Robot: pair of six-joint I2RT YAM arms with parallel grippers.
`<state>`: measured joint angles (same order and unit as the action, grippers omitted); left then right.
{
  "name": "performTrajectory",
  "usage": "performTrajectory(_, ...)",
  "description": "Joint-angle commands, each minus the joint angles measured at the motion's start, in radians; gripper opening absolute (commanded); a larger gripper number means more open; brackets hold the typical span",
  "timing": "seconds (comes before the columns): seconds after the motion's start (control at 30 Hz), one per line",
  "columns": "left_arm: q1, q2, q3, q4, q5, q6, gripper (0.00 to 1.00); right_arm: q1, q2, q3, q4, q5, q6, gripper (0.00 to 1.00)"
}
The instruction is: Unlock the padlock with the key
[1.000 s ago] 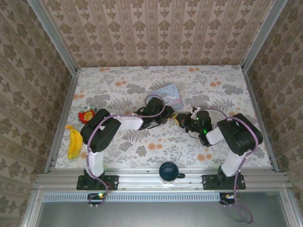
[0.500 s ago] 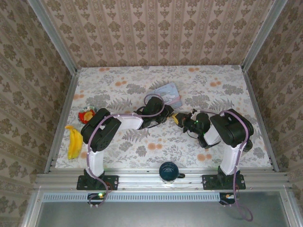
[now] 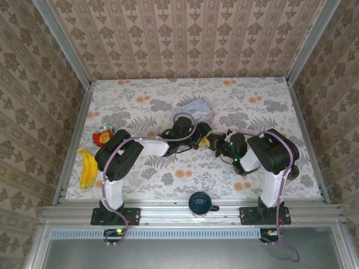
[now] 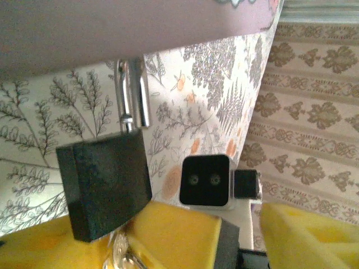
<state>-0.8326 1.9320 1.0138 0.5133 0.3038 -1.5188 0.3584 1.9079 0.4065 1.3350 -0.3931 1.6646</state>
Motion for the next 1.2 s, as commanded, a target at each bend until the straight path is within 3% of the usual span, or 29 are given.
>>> performTrajectory(0.0, -0.006, -0.008, -0.058, -0.074, 0.063, -0.078, 0.87, 0.007, 0.021, -0.002, -0.025, 0.022, 0.012, 0.00)
performTrajectory(0.1, 0.001, -0.041, -0.079, -0.074, 0.047, -0.055, 1.00, 0.007, 0.047, 0.005, -0.024, 0.021, 0.009, 0.00)
performTrajectory(0.17, 0.007, -0.068, -0.091, -0.082, 0.034, -0.032, 1.00, 0.007, 0.063, 0.011, -0.024, 0.020, 0.004, 0.00)
performTrajectory(0.63, 0.043, -0.268, -0.123, -0.221, -0.103, 0.199, 1.00, 0.007, 0.042, -0.014, -0.038, 0.033, -0.061, 0.31)
performTrajectory(0.8, 0.053, -0.362, -0.124, -0.308, -0.191, 0.299, 1.00, 0.007, -0.006, -0.037, -0.104, 0.046, -0.105, 0.33)
performTrajectory(1.0, 0.084, -0.467, -0.155, -0.362, -0.290, 0.396, 1.00, 0.011, -0.203, -0.023, -0.405, 0.070, -0.243, 0.33)
performTrajectory(1.17, 0.095, -0.513, -0.111, -0.461, -0.335, 0.592, 1.00, 0.040, -0.468, 0.114, -0.992, 0.166, -0.509, 0.34)
